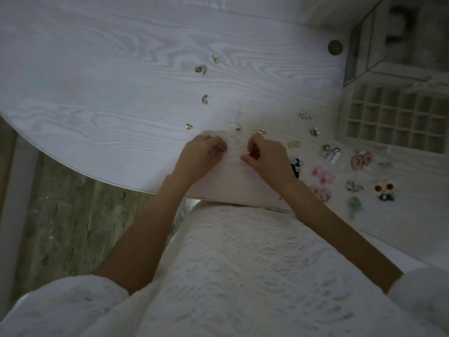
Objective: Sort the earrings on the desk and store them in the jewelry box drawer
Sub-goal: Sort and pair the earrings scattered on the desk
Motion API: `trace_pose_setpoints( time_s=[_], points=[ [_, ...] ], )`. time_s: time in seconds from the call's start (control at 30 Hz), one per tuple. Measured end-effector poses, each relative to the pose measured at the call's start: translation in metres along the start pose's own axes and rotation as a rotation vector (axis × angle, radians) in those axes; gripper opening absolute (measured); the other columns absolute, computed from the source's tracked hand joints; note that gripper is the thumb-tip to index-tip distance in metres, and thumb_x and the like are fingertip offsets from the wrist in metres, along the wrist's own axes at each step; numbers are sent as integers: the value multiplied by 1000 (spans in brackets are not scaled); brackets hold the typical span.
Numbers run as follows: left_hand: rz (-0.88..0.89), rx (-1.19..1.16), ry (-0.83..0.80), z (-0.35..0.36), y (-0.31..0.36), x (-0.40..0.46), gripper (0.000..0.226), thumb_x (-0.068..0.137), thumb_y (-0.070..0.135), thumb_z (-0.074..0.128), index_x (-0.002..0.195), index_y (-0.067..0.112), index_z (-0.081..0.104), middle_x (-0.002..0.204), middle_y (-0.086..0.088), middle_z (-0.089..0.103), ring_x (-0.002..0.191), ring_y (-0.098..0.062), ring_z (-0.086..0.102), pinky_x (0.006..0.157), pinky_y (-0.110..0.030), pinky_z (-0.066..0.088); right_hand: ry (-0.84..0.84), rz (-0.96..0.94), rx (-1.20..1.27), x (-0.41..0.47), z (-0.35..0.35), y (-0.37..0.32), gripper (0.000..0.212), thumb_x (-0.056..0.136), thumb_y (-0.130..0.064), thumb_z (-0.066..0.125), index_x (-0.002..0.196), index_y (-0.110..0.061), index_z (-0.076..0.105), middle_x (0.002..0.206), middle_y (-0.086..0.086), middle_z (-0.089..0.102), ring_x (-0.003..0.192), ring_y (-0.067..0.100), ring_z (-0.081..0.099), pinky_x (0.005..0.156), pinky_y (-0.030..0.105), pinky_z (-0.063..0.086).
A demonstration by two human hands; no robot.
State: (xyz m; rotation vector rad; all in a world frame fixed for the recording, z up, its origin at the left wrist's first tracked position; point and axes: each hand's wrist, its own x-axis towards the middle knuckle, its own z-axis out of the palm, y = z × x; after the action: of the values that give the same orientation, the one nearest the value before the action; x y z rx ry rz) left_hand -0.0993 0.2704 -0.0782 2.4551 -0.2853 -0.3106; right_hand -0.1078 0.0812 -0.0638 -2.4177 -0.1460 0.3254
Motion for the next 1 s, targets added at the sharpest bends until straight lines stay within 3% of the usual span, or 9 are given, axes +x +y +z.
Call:
trace_pose_setpoints(
  time_s=[0.17, 0.4, 0.57, 0.67, 0.77, 0.9, 1.0],
  points=[
    [3, -32, -21, 25, 26, -10, 13, 77, 14, 68, 89, 15, 66, 78, -4, 66, 77, -22, 58, 68, -31, 46, 13, 105, -18, -38, -3, 14, 23, 76, -19, 74, 76, -5, 56, 66, 8, 61, 61, 23, 56, 59, 32, 43],
    [68, -46, -76, 52, 49, -25, 12, 79, 18, 68, 90, 16, 66, 80, -3, 66, 75, -21, 59, 65, -31, 48, 50, 134, -254, -71, 3, 27, 23, 83, -24, 66, 78, -7, 52, 72, 12, 57, 63, 29, 53, 54, 30, 29],
    [16, -129, -92, 54, 51, -30, 25, 73, 15, 70, 97, 17, 64, 85, 2, 64, 73, -12, 56, 68, -28, 48, 127, 193, -111, -81, 1, 32, 18, 81, -19, 68, 90, -7, 59, 85, 10, 61, 67, 20, 55, 59, 35, 48],
    [-20, -118, -111, 54, 53, -30, 31, 69, 9, 68, 99, 17, 62, 85, 4, 62, 72, -8, 53, 69, -28, 48, 127, 206, -26, -88, 0, 29, 24, 81, -5, 63, 104, -6, 60, 98, 12, 58, 75, 19, 55, 66, 30, 44],
    [-16, -105, -124, 59, 58, -27, 26, 70, 6, 68, 95, 14, 65, 85, -2, 66, 72, -14, 60, 71, -32, 52, 85, 230, -36, -89, 7, 25, 34, 81, -1, 58, 115, -5, 55, 109, 15, 54, 89, 25, 56, 70, 32, 42],
    [16, -104, -140, 67, 67, -29, 20, 73, 7, 68, 92, 12, 67, 85, -7, 69, 74, -22, 65, 71, -37, 54, 90, 271, -12, -89, 14, 25, 32, 79, 0, 59, 111, -5, 55, 108, 13, 55, 92, 23, 55, 73, 31, 43],
    [51, -100, -143, 72, 72, -32, 18, 75, 8, 67, 93, 11, 66, 84, -9, 69, 73, -26, 65, 69, -41, 53, 154, 273, 20, -89, 16, 27, 17, 83, -4, 60, 99, -5, 58, 96, 13, 58, 81, 23, 55, 68, 37, 47]
  ],
)
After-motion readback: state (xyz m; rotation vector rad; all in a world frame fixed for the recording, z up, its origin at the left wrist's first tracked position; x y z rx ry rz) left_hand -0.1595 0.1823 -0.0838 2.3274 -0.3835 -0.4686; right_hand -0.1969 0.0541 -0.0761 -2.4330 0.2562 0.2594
